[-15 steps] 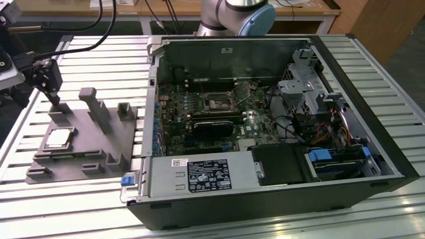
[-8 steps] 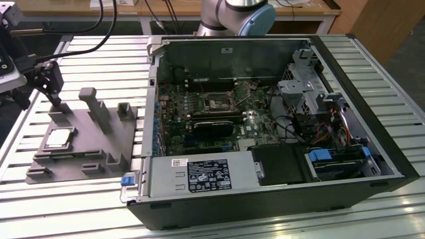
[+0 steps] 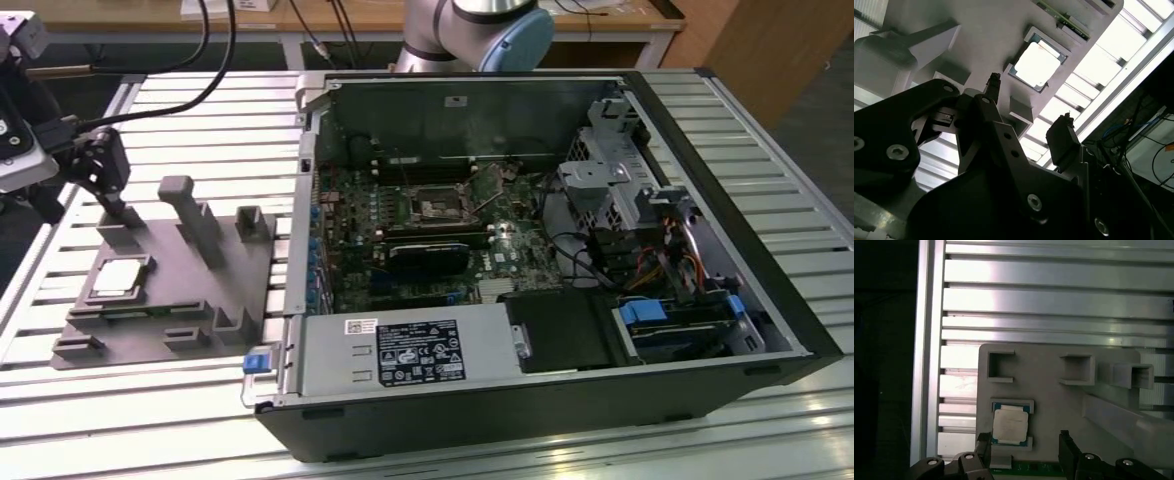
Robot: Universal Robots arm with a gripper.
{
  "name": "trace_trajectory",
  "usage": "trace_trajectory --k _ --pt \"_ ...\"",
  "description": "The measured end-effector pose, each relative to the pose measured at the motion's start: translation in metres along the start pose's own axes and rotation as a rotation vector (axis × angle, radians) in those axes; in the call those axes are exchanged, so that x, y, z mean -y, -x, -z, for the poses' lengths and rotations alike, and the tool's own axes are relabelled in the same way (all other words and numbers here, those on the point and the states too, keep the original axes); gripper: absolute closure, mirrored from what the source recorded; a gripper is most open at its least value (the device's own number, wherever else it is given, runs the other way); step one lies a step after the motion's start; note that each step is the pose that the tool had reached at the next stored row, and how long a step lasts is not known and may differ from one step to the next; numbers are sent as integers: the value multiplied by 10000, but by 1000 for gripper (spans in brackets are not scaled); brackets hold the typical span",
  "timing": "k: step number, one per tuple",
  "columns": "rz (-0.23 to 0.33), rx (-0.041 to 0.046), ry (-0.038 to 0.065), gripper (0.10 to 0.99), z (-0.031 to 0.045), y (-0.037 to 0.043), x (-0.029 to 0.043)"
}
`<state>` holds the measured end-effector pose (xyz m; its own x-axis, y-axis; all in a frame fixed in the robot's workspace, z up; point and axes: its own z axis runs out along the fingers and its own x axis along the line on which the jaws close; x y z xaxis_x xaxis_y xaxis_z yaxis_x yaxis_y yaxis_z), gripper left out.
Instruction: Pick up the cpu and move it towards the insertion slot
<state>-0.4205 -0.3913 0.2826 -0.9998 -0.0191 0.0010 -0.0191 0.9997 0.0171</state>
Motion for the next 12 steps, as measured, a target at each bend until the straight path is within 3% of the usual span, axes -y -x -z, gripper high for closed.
trace_trajectory --k 12 --pt "0 0 -32 439 -149 -20 3"
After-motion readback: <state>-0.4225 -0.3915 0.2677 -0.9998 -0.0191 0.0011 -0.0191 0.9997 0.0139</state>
